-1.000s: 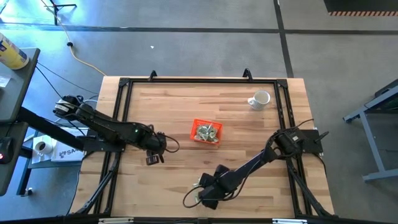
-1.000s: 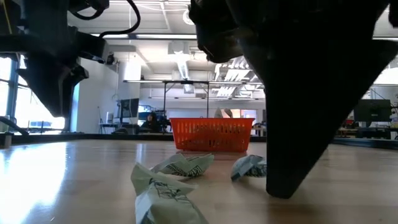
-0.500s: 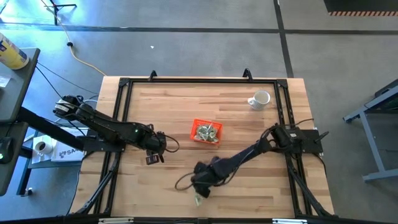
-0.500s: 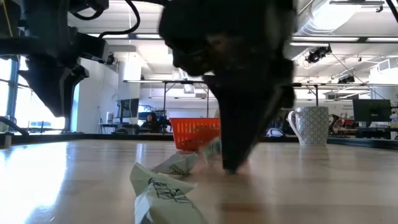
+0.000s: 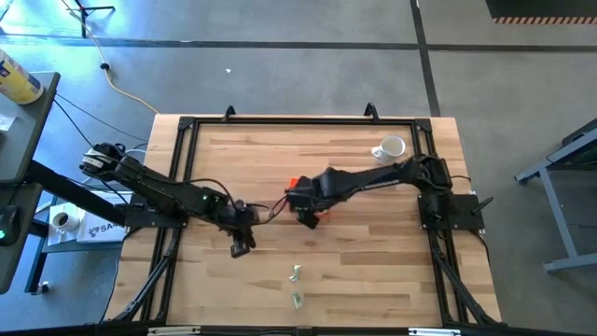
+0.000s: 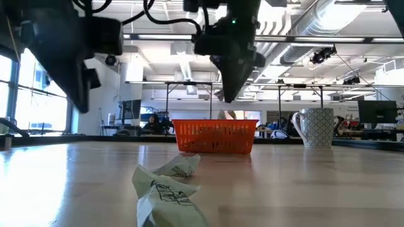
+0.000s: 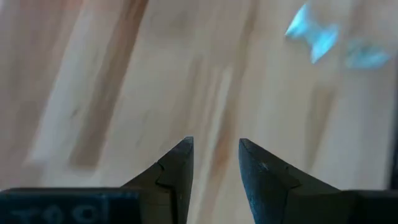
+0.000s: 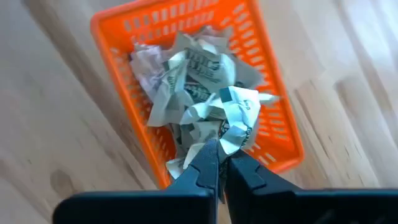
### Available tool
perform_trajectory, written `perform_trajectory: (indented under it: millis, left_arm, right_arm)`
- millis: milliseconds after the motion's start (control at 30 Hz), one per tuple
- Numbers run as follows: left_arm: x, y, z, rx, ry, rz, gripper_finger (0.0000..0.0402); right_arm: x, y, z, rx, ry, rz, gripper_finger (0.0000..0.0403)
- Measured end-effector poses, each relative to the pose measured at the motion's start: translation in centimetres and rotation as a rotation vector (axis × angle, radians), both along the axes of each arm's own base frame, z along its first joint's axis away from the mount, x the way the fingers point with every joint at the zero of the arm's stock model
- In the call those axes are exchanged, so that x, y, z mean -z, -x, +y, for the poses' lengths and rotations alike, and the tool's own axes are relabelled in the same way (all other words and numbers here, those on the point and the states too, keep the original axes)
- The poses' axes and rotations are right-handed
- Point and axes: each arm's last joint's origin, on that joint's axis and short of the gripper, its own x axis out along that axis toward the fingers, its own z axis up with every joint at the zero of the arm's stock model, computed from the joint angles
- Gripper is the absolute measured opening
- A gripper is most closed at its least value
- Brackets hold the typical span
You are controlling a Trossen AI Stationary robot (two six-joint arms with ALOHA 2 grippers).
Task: Pick and place Stevia / Truvia into bins
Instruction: Put the stevia packet into the orange bin
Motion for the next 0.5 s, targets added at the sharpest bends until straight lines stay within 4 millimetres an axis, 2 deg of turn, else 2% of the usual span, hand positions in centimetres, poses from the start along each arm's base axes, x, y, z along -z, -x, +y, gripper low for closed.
perform_trajectory:
  millis: [133,267,400,500]
  left_arm:
    - [0.3,-0.7,-0.3,-0.058,0.079,-0.113,0.0165]
    - [0.8,-1.5,-1.2,-0.102,0.110,-0.165,0.0192]
    - [2.1,-3.0,-2.7,-0.132,0.157,-0.227,0.0232]
    - [3.4,-4.4,-4.0,-0.178,0.202,-0.246,0.0260]
  right_arm:
    - [0.0,-0.3,-1.0,-0.032,-0.048,-0.008,0.0061]
    - [0.0,-0.1,-0.5,-0.059,-0.038,0.017,0.0158]
    - [-0.6,0.7,1.9,-0.144,0.043,0.044,0.0258]
    - [-1.9,2.1,4.1,-0.162,0.106,0.052,0.0308]
